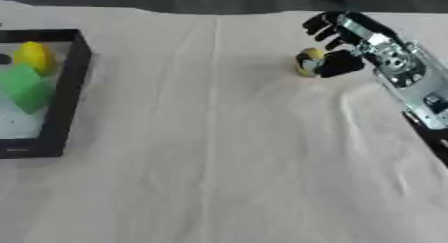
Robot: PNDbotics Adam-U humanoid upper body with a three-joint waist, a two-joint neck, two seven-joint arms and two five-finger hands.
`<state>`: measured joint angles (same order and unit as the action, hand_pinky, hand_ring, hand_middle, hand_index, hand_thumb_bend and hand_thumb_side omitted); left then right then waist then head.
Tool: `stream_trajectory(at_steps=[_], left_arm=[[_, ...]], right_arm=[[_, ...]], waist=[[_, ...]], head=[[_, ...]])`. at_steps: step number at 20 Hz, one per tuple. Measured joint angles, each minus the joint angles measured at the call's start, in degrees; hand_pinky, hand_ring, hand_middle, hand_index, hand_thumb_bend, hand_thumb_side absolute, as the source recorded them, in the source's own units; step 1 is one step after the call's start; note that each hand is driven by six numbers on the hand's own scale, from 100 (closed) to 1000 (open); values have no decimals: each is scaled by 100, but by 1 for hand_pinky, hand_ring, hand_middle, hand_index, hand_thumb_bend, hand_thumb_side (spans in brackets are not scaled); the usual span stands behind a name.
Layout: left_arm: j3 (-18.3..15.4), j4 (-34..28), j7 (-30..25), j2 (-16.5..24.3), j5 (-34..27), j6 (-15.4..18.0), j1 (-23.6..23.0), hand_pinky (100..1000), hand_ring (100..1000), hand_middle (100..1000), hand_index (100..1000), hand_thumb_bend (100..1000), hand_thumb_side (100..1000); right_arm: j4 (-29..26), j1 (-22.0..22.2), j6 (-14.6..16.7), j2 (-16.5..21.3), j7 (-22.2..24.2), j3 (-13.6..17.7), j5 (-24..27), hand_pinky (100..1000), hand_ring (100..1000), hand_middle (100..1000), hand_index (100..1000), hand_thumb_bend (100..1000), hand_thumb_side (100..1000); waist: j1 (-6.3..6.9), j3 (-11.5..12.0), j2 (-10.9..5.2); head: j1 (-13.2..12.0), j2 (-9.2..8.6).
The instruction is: Pick up the objects with one hand, pass them to the other hand, and then place them into the box on the other side of the table.
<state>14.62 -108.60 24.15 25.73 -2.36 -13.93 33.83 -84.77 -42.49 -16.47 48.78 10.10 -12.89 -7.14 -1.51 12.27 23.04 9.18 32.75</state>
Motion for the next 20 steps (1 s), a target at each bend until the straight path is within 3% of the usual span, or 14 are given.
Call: stream_trajectory(at_steps=[13, 20], left_arm=[[37, -35, -21, -41, -57, -27, 0, 617, 705, 650, 765, 100, 707], [40, -36, -21, -41, -70, -27, 0, 617, 704, 645, 761, 100, 704]], right_arm=[[575, -37, -300, 2, -343, 172, -671, 777, 831, 800, 835, 387, 100], [725, -36, -485, 0, -590, 191, -725, 778, 828, 787, 824, 280, 100]], waist=[[-3, 123, 112], [-15, 166, 181]], head=[[139, -129], [203, -177]])
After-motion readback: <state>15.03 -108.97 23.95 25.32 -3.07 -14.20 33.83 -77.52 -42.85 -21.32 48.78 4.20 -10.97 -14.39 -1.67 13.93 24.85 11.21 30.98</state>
